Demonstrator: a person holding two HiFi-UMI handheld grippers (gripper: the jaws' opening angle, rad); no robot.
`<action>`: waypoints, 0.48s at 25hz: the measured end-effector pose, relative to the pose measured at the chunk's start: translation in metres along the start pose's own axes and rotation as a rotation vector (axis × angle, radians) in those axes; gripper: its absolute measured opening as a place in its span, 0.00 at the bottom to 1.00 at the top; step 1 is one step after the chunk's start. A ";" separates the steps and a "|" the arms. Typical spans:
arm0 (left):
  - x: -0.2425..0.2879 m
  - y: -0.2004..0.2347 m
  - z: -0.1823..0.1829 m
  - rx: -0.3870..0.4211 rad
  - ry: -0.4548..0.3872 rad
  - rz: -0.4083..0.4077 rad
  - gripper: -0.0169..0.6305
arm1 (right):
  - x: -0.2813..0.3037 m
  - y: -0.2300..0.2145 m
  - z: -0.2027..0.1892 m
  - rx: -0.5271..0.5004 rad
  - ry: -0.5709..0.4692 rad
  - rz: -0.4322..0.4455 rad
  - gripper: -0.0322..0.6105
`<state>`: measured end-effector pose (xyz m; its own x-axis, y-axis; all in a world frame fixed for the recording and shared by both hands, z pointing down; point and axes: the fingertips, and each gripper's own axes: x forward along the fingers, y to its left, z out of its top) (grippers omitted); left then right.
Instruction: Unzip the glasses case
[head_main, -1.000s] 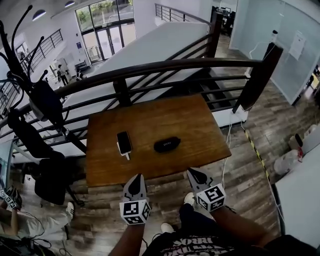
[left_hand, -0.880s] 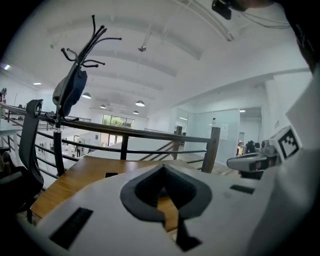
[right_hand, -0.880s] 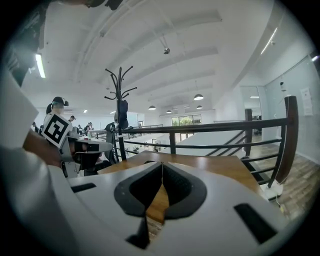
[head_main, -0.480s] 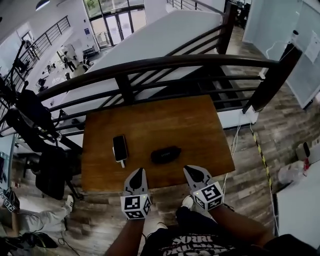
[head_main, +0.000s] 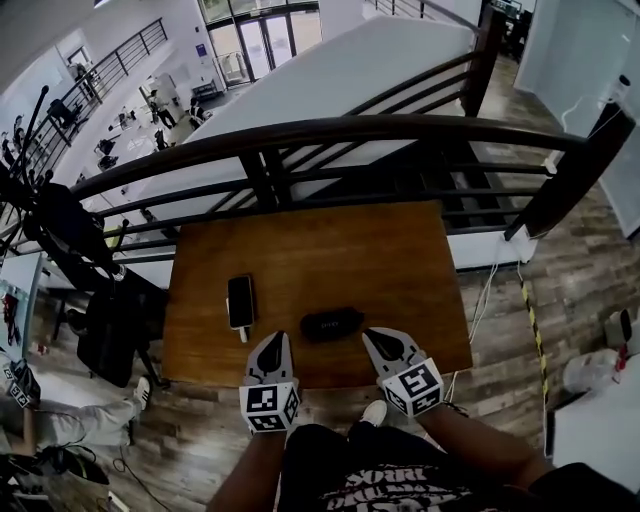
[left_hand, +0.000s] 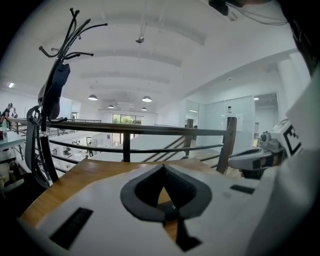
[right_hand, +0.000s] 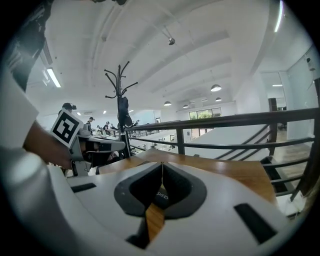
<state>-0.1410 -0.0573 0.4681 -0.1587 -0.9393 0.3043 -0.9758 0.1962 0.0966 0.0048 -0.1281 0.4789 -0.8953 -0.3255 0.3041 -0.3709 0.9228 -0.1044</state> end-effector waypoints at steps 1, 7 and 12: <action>0.001 0.001 -0.001 0.000 0.007 0.002 0.03 | 0.002 -0.001 0.000 0.003 0.002 0.004 0.05; 0.016 0.013 -0.013 0.011 0.057 -0.015 0.03 | 0.016 -0.003 -0.001 -0.001 0.016 0.014 0.05; 0.038 0.010 -0.032 0.051 0.129 -0.113 0.03 | 0.025 -0.002 -0.017 0.024 0.058 -0.021 0.05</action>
<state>-0.1515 -0.0817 0.5109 -0.0298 -0.9100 0.4136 -0.9932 0.0736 0.0903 -0.0126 -0.1341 0.5031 -0.8717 -0.3313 0.3610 -0.3958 0.9104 -0.1203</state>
